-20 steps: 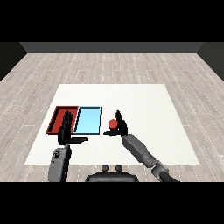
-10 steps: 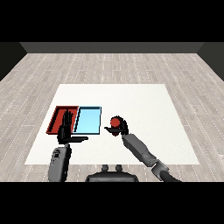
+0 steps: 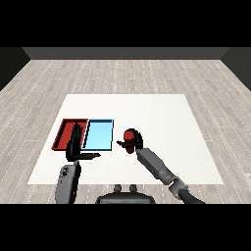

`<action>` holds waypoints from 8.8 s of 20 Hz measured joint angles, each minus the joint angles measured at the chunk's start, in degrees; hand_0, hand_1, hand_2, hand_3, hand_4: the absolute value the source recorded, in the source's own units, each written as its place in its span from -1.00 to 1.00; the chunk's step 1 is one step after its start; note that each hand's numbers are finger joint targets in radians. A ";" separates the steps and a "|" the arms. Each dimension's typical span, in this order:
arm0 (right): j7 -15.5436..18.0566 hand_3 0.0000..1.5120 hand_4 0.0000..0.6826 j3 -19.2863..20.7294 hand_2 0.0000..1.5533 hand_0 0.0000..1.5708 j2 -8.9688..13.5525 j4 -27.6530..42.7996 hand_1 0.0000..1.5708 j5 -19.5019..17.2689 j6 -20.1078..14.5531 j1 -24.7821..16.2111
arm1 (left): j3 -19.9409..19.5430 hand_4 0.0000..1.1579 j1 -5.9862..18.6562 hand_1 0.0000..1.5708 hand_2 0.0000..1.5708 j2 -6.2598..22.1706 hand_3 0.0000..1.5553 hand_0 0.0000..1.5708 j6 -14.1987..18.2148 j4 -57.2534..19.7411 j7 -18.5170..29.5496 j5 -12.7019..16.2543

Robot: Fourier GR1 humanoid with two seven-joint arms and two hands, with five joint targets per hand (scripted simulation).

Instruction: Pick the red can and put it in the red box

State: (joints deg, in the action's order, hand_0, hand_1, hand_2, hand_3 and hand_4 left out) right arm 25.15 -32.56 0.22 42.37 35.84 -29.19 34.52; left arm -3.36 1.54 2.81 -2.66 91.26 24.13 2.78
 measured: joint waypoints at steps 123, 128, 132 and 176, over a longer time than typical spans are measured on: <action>-22.62 -1.00 -1.00 6.25 -1.00 -1.00 0.87 49.90 -1.00 -37.01 -1.83 -8.60 | 34.73 0.97 20.16 1.00 1.00 -2.26 0.92 1.00 33.24 -14.36 -12.60 13.80; -22.92 -1.00 -1.00 8.66 -1.00 -1.00 0.41 53.03 -1.00 -37.99 0.52 -11.27 | 33.78 0.96 19.56 1.00 1.00 -2.42 0.90 1.00 32.03 -13.86 -12.15 12.52; -20.77 -1.00 -1.00 11.12 -1.00 -1.00 0.63 55.06 -1.00 -36.17 2.44 -13.80 | 33.02 0.96 19.66 1.00 1.00 -2.45 0.89 1.00 31.98 -14.20 -12.01 11.78; -7.58 -1.00 -1.00 28.09 -1.00 -1.00 10.09 54.33 -1.00 -31.53 14.93 -32.68 | 3.73 0.32 38.07 -0.03 -0.05 23.97 -0.36 -0.03 24.76 -76.06 -15.26 -2.74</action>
State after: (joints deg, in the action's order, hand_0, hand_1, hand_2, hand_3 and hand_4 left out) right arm 17.57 -4.48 10.31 96.70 4.31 -14.26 1.85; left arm 0.37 39.61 26.78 22.10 15.20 8.87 0.05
